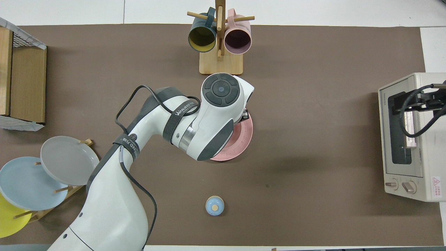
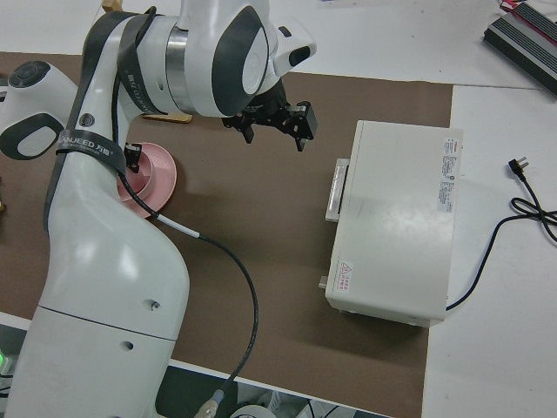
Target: Organize tableware
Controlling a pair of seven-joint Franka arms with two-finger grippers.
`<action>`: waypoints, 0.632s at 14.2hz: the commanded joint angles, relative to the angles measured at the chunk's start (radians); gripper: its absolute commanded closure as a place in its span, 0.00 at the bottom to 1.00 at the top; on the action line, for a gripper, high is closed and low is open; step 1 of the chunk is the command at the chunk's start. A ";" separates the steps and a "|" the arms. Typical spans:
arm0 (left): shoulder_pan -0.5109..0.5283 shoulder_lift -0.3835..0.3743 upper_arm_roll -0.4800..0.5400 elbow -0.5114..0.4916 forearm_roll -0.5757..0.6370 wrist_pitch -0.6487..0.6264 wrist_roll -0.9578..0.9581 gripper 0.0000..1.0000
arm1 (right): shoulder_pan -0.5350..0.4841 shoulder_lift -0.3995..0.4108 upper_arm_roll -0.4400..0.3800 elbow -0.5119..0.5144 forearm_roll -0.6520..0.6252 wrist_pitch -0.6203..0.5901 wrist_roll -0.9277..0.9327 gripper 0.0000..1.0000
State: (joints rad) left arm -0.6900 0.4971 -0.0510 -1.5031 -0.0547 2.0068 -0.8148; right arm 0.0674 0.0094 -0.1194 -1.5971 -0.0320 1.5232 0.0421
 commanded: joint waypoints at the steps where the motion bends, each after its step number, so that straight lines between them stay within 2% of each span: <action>1: -0.025 -0.048 0.020 -0.066 0.006 0.029 -0.007 0.01 | -0.015 -0.006 0.000 0.000 0.029 -0.008 -0.036 0.00; 4: -0.023 -0.049 0.022 -0.046 0.009 0.014 -0.006 0.00 | -0.017 -0.006 -0.002 -0.001 0.029 -0.008 -0.044 0.00; 7: 0.001 -0.130 0.025 -0.042 0.009 -0.057 0.005 0.00 | -0.017 -0.006 -0.002 0.002 0.029 -0.008 -0.062 0.00; 9: 0.053 -0.204 0.025 -0.042 0.007 -0.114 0.016 0.00 | -0.017 -0.005 -0.002 0.002 0.029 -0.008 -0.062 0.00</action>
State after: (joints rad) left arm -0.6807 0.4019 -0.0307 -1.5058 -0.0542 1.9564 -0.8144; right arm 0.0663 0.0095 -0.1209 -1.5970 -0.0320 1.5232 0.0150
